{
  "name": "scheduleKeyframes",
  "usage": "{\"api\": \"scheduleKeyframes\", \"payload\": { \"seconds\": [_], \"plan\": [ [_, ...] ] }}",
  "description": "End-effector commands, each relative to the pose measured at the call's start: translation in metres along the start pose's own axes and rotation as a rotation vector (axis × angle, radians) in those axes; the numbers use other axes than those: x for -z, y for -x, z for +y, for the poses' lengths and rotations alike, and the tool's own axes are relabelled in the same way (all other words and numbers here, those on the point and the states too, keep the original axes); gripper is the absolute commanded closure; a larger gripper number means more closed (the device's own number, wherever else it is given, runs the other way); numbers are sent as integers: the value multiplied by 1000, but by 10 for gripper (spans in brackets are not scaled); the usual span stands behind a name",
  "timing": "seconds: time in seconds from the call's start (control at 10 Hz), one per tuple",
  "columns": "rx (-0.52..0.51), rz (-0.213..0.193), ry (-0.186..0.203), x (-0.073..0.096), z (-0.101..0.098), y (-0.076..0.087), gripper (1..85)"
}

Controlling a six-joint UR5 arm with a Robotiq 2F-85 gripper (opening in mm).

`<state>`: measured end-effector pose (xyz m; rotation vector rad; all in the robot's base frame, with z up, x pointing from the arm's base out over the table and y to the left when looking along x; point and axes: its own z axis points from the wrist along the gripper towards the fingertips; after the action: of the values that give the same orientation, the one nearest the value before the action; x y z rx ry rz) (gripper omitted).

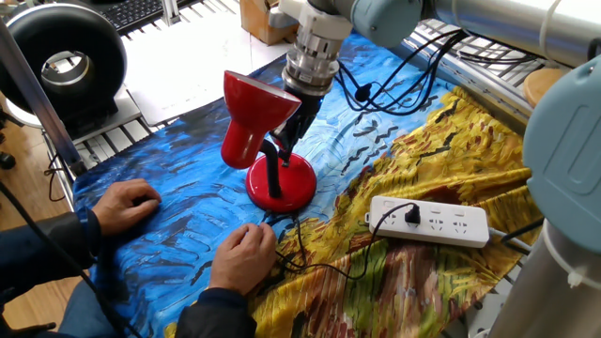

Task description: Turn on the desk lamp by pressing the button

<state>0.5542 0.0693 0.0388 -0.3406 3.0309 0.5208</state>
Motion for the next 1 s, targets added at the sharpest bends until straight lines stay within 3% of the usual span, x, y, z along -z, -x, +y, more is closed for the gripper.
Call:
{"api": "scheduleKeyframes", "payload": {
  "seconds": [0.0, 0.9],
  "plan": [
    [-7, -13, 20, -1, 4, 2, 843],
    [7, -31, 1, -7, -6, 5, 843]
  ]
}}
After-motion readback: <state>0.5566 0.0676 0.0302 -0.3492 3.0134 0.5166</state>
